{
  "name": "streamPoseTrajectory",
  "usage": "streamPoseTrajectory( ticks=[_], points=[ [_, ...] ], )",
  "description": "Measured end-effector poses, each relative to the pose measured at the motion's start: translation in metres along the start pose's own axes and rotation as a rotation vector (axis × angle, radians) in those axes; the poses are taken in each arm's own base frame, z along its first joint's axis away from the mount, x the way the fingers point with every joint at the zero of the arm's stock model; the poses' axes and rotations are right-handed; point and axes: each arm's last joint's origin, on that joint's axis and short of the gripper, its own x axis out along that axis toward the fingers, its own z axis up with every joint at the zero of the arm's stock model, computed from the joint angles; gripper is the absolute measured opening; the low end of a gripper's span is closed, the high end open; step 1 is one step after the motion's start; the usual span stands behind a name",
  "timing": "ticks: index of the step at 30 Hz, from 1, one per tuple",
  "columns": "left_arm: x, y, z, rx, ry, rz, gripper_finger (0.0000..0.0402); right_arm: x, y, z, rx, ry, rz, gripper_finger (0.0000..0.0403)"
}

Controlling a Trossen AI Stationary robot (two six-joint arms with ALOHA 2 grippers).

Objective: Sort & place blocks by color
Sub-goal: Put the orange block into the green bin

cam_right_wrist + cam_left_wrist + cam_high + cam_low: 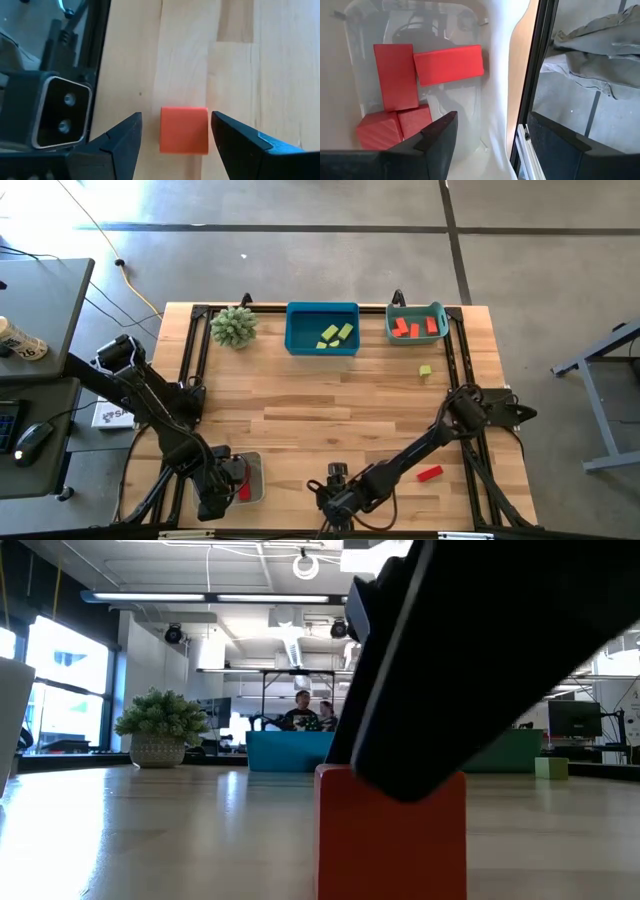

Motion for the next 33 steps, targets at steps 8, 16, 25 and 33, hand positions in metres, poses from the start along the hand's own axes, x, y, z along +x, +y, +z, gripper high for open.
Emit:
streamPoseTrajectory(
  ticks=[8, 16, 25, 33],
  points=[
    [0.000, 0.000, 0.000, 0.006, 0.000, 0.000, 0.0231, 0.009, -0.001, -0.004, 0.004, 0.021, -0.002, 0.0215],
    [-0.001, 0.003, 0.005, 0.011, -0.028, 0.012, 0.0230, 0.009, -0.006, -0.003, 0.121, 0.039, -0.006, 0.0117],
    [-0.032, 0.000, 0.019, 0.127, -0.130, -0.059, 0.0227, 0.009, -0.009, 0.001, 0.158, 0.037, 0.030, 0.0106],
    [-0.070, 0.012, 0.041, 0.221, -0.308, -0.063, 0.0227, 0.004, -0.026, 0.012, 0.220, 0.027, 0.013, 0.0106]
  ],
)
